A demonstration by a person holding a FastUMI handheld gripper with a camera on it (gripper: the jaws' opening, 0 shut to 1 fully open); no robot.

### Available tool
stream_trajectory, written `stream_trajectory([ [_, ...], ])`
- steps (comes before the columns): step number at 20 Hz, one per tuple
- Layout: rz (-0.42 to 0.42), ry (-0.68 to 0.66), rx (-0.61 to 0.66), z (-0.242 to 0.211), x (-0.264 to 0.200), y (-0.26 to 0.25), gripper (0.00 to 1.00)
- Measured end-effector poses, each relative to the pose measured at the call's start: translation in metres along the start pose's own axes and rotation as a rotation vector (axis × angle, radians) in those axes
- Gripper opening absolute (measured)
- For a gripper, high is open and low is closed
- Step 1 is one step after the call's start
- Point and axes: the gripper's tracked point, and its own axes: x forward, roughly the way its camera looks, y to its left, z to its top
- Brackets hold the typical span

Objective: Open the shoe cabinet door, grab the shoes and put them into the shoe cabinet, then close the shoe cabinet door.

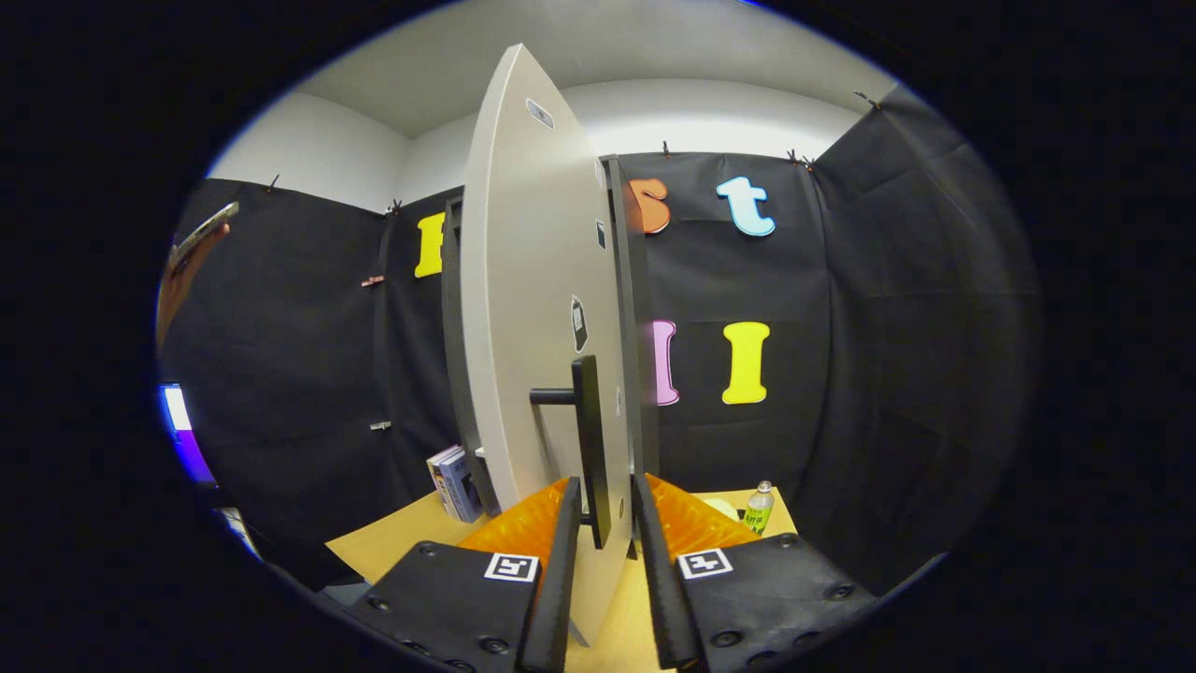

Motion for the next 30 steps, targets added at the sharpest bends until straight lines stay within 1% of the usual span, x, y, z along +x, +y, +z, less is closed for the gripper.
stream_trajectory([
  [1, 0.005, 0.01, 0.014, -0.004, -0.006, 0.007, 0.44],
  [3, 0.008, 0.048, 0.041, -0.015, -0.017, 0.024, 0.58],
  [4, 0.009, 0.072, 0.049, -0.023, -0.022, 0.035, 0.68],
  [5, 0.009, 0.09, 0.051, -0.031, -0.025, 0.047, 0.73],
  [6, 0.005, 0.102, 0.052, -0.038, -0.027, 0.059, 0.83],
  [8, 0.001, 0.127, 0.043, -0.056, -0.026, 0.085, 0.88],
  [12, -0.005, 0.178, 0.038, -0.096, -0.011, 0.132, 0.92],
  [14, -0.022, 0.225, 0.027, -0.127, 0.004, 0.145, 0.94],
  [17, -0.056, 0.291, 0.042, -0.166, 0.025, 0.152, 0.97],
  [21, -0.097, 0.398, 0.06, -0.227, 0.055, 0.16, 0.98],
  [26, -0.156, 0.537, 0.092, -0.309, 0.083, 0.157, 0.98],
  [30, -0.184, 0.634, 0.114, -0.371, 0.107, 0.152, 0.98],
])
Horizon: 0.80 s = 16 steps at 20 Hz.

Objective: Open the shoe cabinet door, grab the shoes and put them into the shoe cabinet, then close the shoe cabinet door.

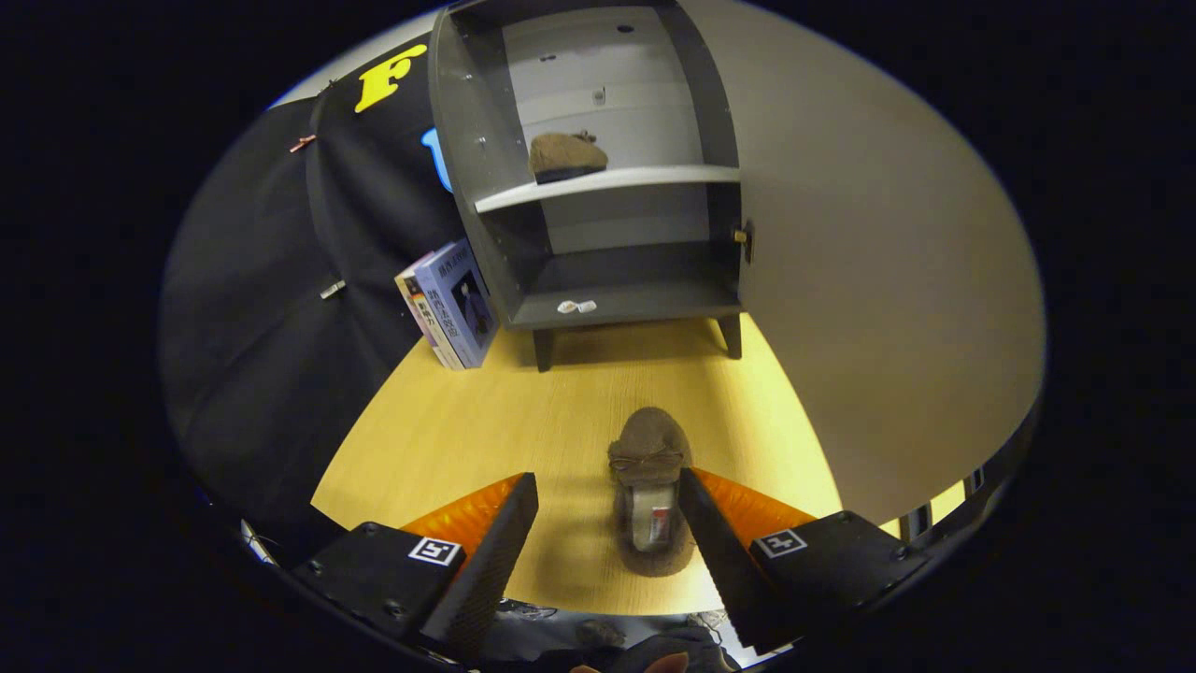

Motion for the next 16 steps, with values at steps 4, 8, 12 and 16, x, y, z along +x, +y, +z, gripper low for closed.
stream_trajectory([
  [4, 0.008, 0.122, 0.039, -0.046, 0.044, 0.008, 0.96],
  [8, -0.038, 0.163, 0.031, -0.077, 0.09, -0.006, 0.85],
  [12, -0.084, 0.097, 0.07, -0.076, 0.134, -0.014, 0.67],
  [16, -0.133, -0.002, 0.042, -0.063, 0.171, -0.025, 0.42],
])
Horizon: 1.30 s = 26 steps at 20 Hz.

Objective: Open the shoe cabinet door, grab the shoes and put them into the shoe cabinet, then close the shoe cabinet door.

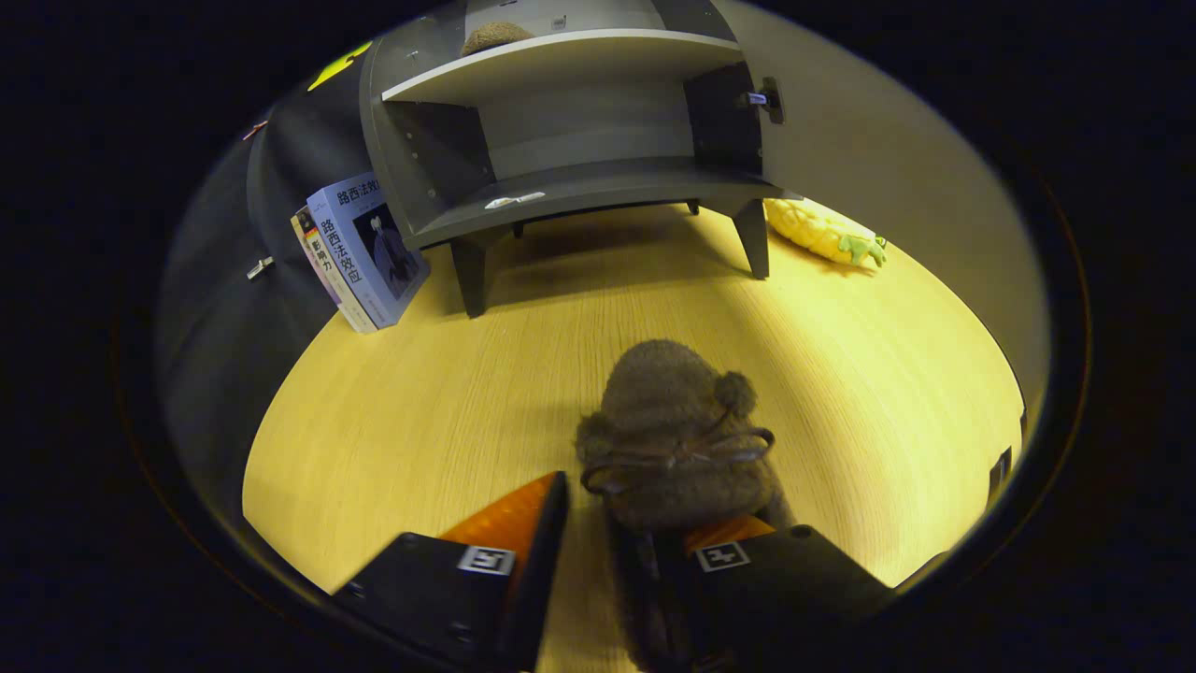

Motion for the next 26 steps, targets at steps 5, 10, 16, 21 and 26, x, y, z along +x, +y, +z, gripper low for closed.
stream_trajectory([
  [5, 0.016, -0.068, -0.001, 0.024, -0.009, 0.003, 0.1],
  [10, 0.062, -0.186, 0.008, 0.09, -0.069, 0.011, 0.1],
  [16, 0.066, -0.346, 0.017, 0.195, -0.159, 0.015, 0.1],
  [21, 0.068, -0.397, 0.027, 0.275, -0.206, 0.026, 0.1],
  [26, 0.08, -0.487, 0.013, 0.362, -0.228, 0.041, 0.1],
])
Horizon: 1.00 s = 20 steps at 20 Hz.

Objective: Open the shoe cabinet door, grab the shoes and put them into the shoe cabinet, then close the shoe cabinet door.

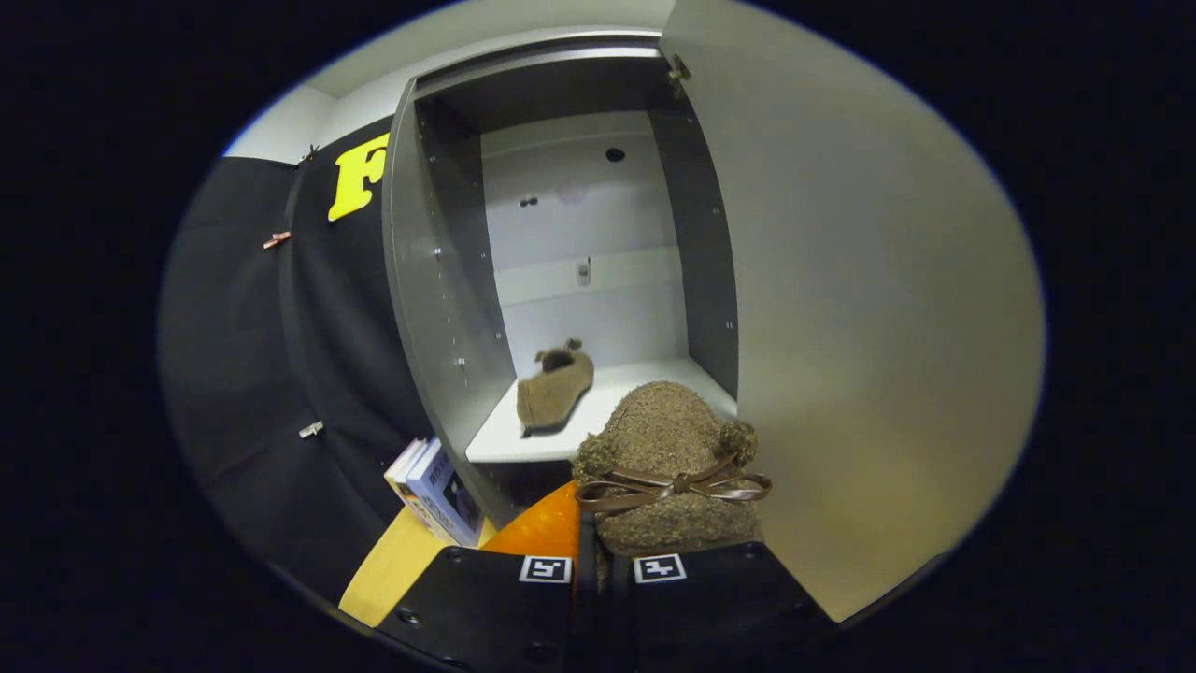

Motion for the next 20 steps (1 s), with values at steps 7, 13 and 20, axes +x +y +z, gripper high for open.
stream_trajectory([
  [7, -0.03, -0.012, -0.018, 0.068, 0.106, -0.003, 0.1],
  [13, -0.083, 0.081, -0.078, 0.051, 0.222, -0.027, 0.1],
  [20, -0.129, 0.156, -0.158, 0.033, 0.319, -0.054, 0.09],
])
